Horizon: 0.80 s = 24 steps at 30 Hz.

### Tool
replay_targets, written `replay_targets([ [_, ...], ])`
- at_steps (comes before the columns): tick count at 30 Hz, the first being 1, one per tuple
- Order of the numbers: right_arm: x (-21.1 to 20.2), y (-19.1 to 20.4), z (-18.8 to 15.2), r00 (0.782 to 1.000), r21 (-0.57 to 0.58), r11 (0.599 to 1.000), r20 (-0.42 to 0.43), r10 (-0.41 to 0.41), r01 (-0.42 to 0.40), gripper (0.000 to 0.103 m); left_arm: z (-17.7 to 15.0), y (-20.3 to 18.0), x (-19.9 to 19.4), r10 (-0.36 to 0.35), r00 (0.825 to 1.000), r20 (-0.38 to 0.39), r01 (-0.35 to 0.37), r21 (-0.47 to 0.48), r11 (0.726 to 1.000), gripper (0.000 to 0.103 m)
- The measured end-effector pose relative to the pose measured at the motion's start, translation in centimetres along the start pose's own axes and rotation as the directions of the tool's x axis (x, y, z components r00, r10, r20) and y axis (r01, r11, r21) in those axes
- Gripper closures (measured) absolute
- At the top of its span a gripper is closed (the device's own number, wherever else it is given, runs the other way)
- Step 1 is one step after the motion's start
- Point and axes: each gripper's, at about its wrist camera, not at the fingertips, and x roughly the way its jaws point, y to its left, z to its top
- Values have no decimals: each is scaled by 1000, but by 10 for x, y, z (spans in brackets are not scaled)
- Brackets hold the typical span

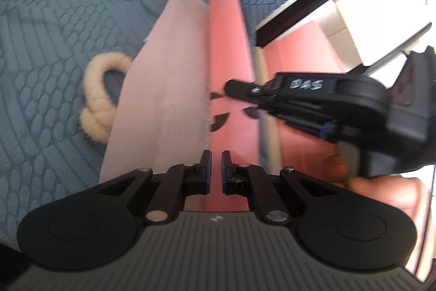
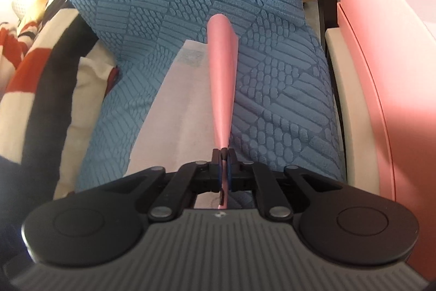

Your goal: Organize objects

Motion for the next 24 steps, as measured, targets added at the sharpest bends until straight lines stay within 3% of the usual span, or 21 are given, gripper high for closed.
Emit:
replay_targets([
  [2, 1, -4, 0, 1000, 27, 1000, -9, 5, -5, 96, 1, -4, -2, -34, 999, 4, 34, 13, 999, 91],
  [5, 1, -9, 0, 999, 61, 998, -23, 26, -25, 96, 12, -18, 10, -60, 998, -9, 60, 71, 996, 66],
  [6, 1, -9, -1, 999, 66, 997, -25, 28, -26, 96, 12, -24, 12, -62, 998, -12, 63, 93, 994, 64],
  [11, 0, -14, -2, 998, 113, 992, -38, 58, -54, 96, 8, -37, 20, -29, 999, -26, 34, 180, 983, 64],
  [17, 0, -18, -4, 997, 150, 987, -43, 68, -61, 96, 3, -48, 29, 64, 998, -2, -61, 277, 959, 64],
  [20, 0, -17, -5, 998, 147, 988, -41, 58, -51, 96, -1, -59, 35, 119, 993, 16, -117, 362, 925, 64],
  [22, -1, -16, -5, 998, 143, 989, -37, 43, -37, 96, -3, -62, 37, 130, 991, 19, -128, 375, 918, 68],
  [24, -2, -17, -5, 999, 144, 989, -32, 28, -23, 96, -2, -61, 35, 128, 991, 29, -130, 355, 926, 80],
])
